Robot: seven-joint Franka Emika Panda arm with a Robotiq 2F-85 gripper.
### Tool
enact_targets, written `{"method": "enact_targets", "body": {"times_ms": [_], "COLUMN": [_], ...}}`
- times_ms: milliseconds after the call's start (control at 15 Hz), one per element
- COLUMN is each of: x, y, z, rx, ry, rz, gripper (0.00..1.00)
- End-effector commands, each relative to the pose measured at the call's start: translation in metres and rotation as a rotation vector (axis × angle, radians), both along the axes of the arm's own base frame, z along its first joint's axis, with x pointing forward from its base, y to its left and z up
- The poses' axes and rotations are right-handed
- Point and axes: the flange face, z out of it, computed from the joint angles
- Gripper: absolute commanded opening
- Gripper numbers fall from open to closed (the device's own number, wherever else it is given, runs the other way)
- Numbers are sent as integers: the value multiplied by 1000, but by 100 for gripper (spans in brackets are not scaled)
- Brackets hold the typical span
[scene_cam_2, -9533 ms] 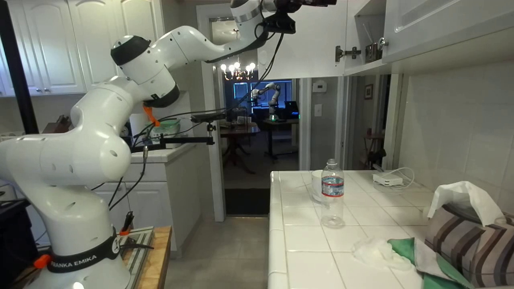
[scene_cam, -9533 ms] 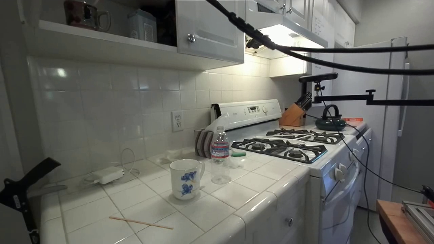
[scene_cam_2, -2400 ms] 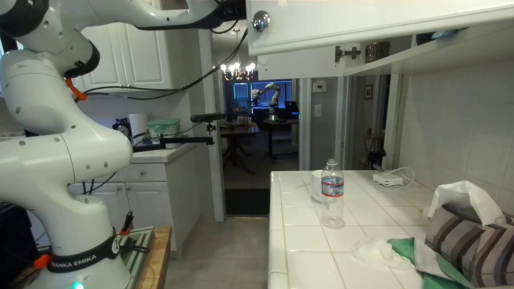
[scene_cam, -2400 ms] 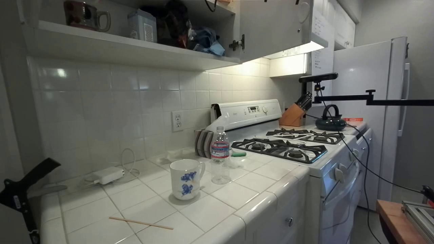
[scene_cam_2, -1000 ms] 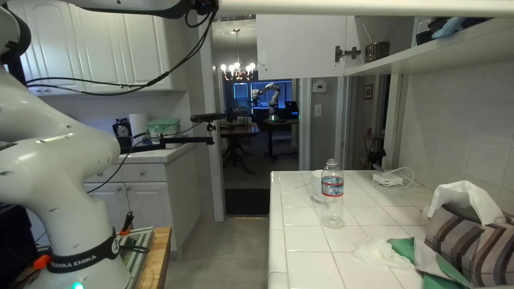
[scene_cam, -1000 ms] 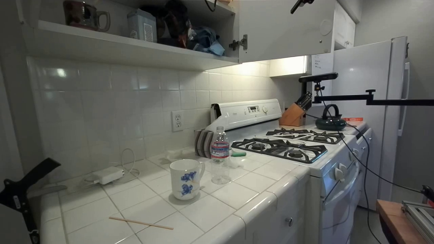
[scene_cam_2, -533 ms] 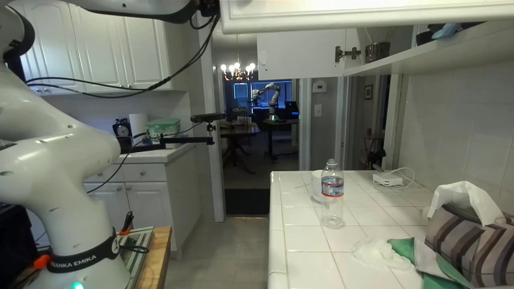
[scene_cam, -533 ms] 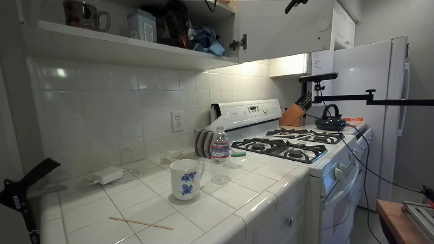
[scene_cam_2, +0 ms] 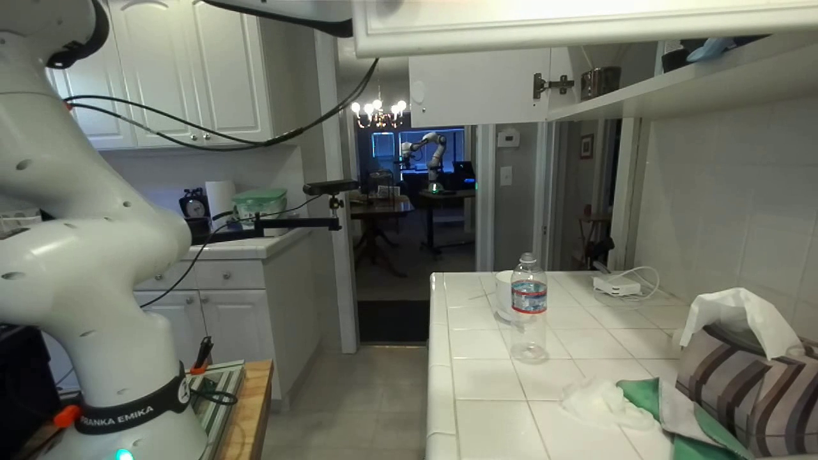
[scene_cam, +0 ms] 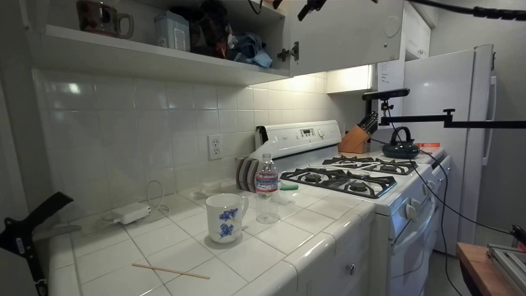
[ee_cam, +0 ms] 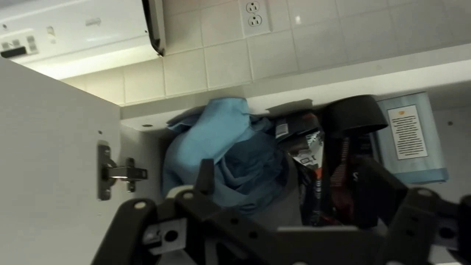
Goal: Move the bottle to the left. Then, open the right door of the wall cabinet, retrieve a cup, and place it on the counter.
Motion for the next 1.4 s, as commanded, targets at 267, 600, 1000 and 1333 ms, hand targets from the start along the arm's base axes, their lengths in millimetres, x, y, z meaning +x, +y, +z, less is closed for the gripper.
{"method": "enact_targets", "body": {"times_ms": [267,600,1000,1333], "x": [112,111,140,175], "y": [10,9,24,30], "z": [34,26,6,-9], "rx": [-28,-23,-36,-108], "ry": [-55,-43,21,73], "rz": [28,55,142,222], "gripper": [100,100,100,100]}}
